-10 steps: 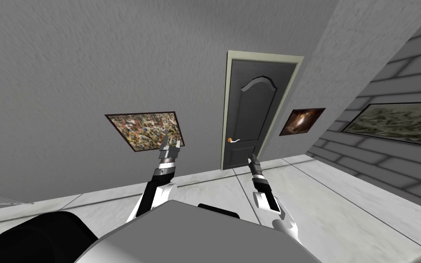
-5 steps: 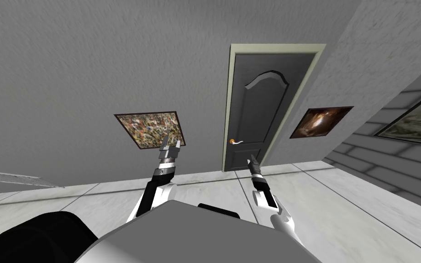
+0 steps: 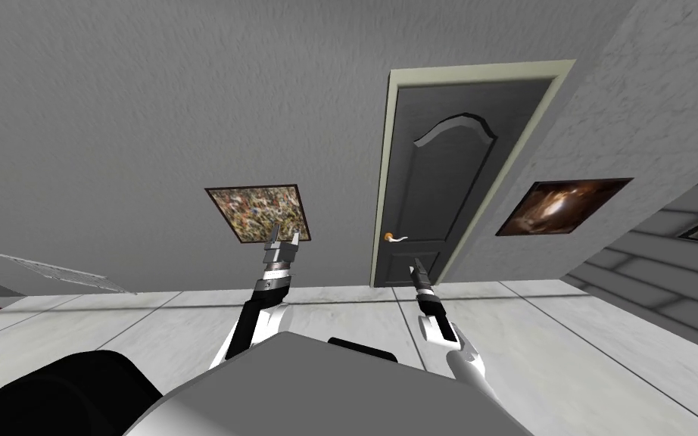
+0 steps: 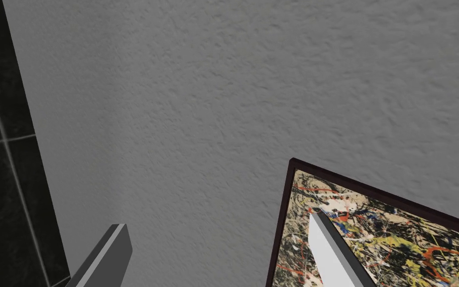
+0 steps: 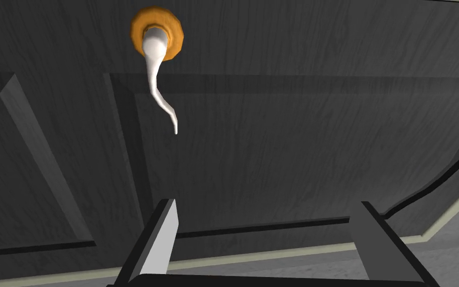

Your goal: Pull the door open

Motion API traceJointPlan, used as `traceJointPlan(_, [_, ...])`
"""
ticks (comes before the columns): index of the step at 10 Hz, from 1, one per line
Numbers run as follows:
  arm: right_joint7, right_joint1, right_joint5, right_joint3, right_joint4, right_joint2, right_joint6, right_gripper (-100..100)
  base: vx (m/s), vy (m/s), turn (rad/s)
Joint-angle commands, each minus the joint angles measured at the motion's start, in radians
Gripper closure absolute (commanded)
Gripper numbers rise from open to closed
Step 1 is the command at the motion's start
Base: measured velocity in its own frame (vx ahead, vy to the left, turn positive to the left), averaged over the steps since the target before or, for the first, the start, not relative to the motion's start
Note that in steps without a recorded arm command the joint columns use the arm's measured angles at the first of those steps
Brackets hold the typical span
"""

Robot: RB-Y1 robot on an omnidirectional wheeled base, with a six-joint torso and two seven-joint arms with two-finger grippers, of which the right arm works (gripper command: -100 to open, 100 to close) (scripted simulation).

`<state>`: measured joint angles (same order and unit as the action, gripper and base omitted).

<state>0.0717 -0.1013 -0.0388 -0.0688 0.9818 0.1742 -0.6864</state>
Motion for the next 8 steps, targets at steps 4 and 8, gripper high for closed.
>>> traceJointPlan(4, [0.0,-0.058,0.002,-0.006,-0.114,0.011,-0.009,-100,0.062,-0.086,0.122])
traceJointPlan(8, [0.0,-0.114,0.005,-0.012,-0.228,0.021,-0.02,-100,0.04,-0.065,0.128])
